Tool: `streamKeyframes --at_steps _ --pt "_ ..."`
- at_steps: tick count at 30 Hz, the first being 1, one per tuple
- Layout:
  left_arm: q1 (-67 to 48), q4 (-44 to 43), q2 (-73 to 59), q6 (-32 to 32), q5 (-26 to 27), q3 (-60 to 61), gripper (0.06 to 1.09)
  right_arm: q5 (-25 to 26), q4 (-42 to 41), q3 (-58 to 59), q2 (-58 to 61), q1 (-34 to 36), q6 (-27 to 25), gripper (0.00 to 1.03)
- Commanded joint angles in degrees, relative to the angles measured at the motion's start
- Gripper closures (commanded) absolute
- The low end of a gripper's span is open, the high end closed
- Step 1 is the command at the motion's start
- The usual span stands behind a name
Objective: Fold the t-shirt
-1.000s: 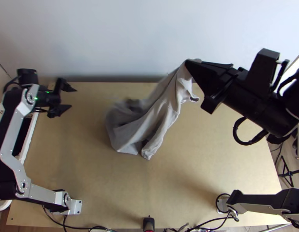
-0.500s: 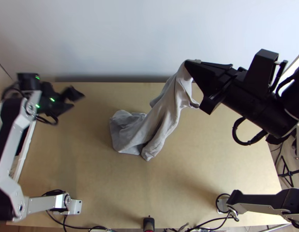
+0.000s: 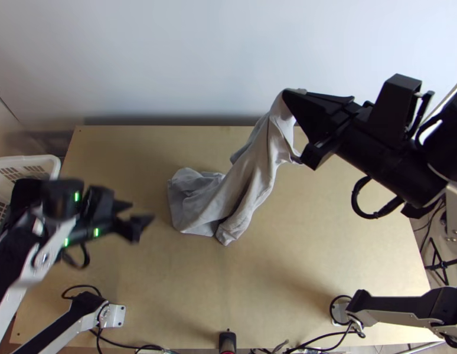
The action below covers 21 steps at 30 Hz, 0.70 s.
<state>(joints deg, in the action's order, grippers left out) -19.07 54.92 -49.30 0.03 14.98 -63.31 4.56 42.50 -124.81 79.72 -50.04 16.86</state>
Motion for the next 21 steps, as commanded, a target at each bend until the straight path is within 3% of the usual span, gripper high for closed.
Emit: streamKeyframes --at_steps 1,8,12,14,21 --pt "-14.8 4.8 11.9 6.5 -5.8 7.5 0.10 0.3 -0.5 0.2 1.0 0.2 0.3 1.00" --pt "-24.3 3.6 10.5 3.7 -7.3 14.2 0.10 0.7 -0.5 0.3 1.6 0.6 0.3 1.00" --pt "-30.1 0.4 8.7 -0.7 -5.4 15.6 0.10 0.9 -0.6 0.2 1.6 1.3 0.3 1.00" --pt "-31.6 -2.4 7.4 -3.2 -2.9 16.2 0.10 1.1 -0.9 0.0 1.6 1.4 0.2 1.00" --pt "-40.8 -23.1 -5.1 -15.5 -3.4 22.4 0.10 1.2 -1.3 -0.9 2.7 1.4 0.1 1.00"
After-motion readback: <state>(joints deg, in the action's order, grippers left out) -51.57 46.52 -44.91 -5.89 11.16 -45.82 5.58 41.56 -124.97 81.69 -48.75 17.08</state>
